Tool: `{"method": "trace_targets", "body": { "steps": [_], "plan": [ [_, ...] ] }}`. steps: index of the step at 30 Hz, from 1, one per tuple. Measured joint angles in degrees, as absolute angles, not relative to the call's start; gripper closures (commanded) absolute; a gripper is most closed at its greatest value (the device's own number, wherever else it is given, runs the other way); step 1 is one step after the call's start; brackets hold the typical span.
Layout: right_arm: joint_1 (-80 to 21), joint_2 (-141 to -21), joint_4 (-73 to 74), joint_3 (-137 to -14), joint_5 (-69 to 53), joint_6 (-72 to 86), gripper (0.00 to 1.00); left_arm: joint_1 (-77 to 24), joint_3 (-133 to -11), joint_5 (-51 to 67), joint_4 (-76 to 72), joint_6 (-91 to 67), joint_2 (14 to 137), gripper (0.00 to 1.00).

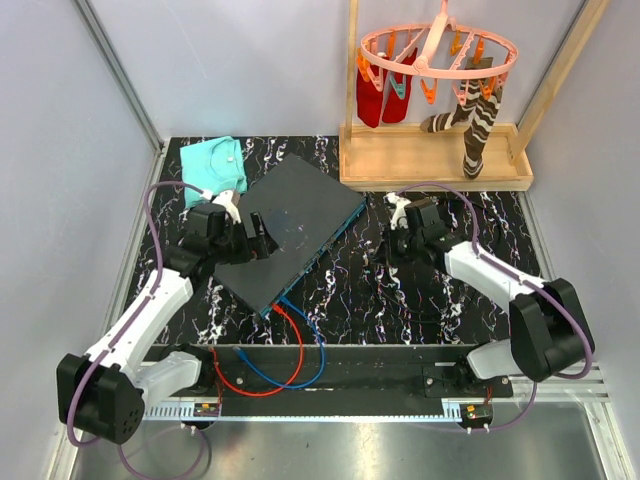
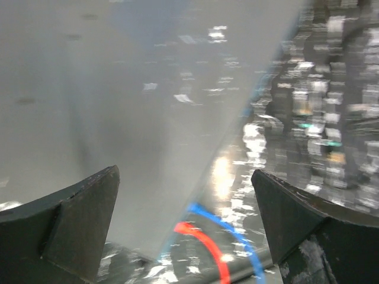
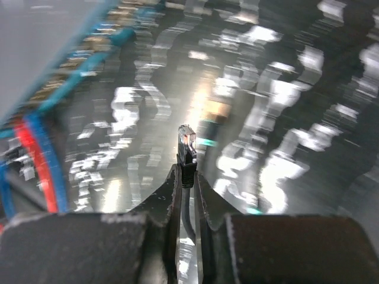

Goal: Insert the plug into the switch port
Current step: Pick up the connector from the center of the board.

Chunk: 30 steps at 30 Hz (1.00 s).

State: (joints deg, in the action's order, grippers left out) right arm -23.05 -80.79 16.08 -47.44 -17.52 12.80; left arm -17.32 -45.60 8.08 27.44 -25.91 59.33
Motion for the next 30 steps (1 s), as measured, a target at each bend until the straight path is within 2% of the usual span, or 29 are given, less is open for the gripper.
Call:
{"method": "trace_targets", "body": {
  "steps": [10, 16, 23, 29, 30],
  "plan": [
    [-28.84, -79.79, -2.31, -44.34, -30.79, 19.4, 1.0, -24.43, -45.58, 19.31, 15.16, -37.58, 66.48, 0.02],
    [-30.48, -82.67, -13.56, -42.61, -37.06, 24.8, 1.0, -29.85, -46.57, 19.73, 11.42, -41.23, 71.02, 0.11],
    [-31.7, -85.54, -19.4, -42.09, -40.18, 28.1, 1.0, -32.67, -47.9, 19.73, 8.01, -44.01, 74.7, 0.29],
    [-32.29, -86.65, -21.76, -42.04, -41.01, 29.23, 1.0, -33.39, -48.75, 19.35, 6.76, -46.37, 77.54, 0.57],
    [-32.38, -86.72, -21.87, -42.04, -41.23, 29.3, 1.0, -33.41, -48.75, 19.16, 6.76, -46.78, 77.93, 0.67]
  ]
}}
